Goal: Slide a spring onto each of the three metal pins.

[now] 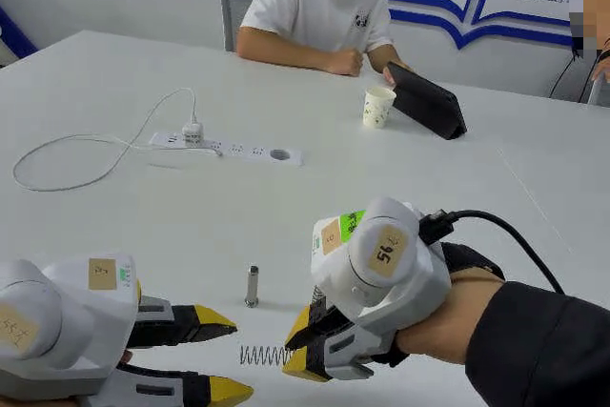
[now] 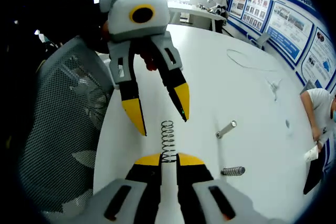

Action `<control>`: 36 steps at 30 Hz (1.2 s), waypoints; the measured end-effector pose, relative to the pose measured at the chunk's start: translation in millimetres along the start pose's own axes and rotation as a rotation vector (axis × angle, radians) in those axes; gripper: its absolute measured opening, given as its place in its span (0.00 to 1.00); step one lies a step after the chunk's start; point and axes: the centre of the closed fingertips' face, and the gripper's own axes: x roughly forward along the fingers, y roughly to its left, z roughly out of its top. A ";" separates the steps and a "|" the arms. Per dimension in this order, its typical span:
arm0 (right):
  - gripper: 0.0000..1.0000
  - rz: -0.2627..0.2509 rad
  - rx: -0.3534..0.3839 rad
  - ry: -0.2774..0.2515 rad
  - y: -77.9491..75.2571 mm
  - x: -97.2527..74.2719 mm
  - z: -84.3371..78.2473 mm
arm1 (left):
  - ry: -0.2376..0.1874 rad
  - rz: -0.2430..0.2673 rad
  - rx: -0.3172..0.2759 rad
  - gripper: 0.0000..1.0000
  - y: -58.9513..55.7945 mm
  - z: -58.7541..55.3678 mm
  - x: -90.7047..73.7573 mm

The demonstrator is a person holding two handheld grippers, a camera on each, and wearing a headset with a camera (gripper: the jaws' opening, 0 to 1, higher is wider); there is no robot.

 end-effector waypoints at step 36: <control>0.12 0.049 -0.024 -0.005 16.7 -3.4 -4.5 | -0.017 -0.094 0.070 0.10 -21.5 9.5 2.1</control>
